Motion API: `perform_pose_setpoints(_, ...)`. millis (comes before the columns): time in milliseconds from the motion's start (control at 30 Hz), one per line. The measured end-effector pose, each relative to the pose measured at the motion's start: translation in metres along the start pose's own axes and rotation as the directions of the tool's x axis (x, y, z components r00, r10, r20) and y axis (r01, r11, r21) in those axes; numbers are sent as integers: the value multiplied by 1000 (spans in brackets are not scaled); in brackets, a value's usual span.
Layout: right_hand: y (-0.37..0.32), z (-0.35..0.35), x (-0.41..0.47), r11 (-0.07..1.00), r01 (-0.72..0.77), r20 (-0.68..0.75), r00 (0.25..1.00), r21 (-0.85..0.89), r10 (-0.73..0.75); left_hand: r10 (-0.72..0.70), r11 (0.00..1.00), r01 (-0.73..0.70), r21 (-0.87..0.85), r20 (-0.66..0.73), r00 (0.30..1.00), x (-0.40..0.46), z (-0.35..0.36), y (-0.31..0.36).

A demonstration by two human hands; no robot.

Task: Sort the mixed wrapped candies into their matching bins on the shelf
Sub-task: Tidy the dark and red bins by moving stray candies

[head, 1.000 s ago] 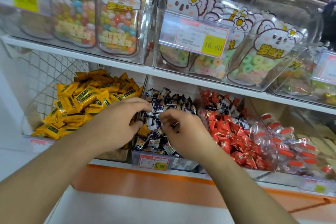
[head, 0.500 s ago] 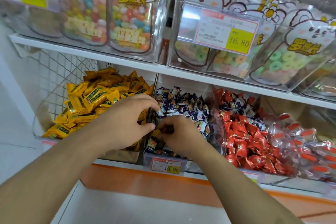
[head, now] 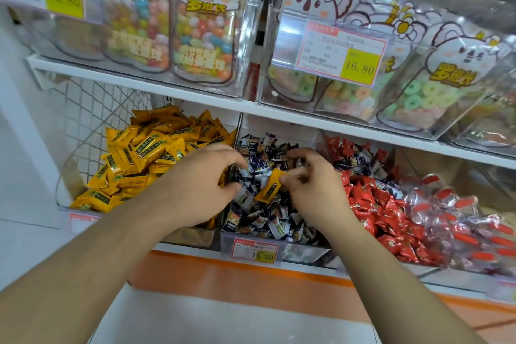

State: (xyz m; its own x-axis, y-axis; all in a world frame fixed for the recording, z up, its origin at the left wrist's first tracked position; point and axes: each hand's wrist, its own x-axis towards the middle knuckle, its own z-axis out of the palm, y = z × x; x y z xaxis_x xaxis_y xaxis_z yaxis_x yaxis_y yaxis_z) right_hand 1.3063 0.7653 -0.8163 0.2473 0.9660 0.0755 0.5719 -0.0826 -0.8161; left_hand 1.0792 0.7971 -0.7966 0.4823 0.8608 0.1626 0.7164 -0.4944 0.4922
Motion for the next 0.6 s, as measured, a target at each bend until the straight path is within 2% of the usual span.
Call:
perform_pose_setpoints(133, -14, -8, -7, 999, 41, -29, 999, 24, -41, -1, 1000, -1, -21, -59, 998, 0, 3, 8)
perform_pose_setpoints(200, -24, -9, -13, 983, 48, 17, 999, 175, -51, -2, 999, -2, -53, -69, 998, -2, 4, 14)
perform_pose_setpoints(300, -37, -7, -20, 902, 19, 89, 994, 432, -63, -22, 979, 5, -202, -80, 997, -8, 0, 22)
perform_pose_setpoints(367, -42, -3, -21, 859, 5, 126, 989, 513, -81, -55, 961, 21, -276, -118, 991, -12, -7, 22)
perform_pose_setpoints(467, -45, 2, -20, 877, -1, 144, 987, 480, -78, -124, 965, 53, -256, -270, 955, -14, -24, 6)
perform_pose_setpoints(533, -44, 3, -19, 901, -7, 112, 993, 434, -46, -172, 980, 111, -167, -413, 894, -12, -38, -11)
perform_pose_setpoints(600, -39, 3, -19, 933, 10, 77, 996, 359, -40, -209, 975, 220, -28, -444, 871, -8, -44, -30)
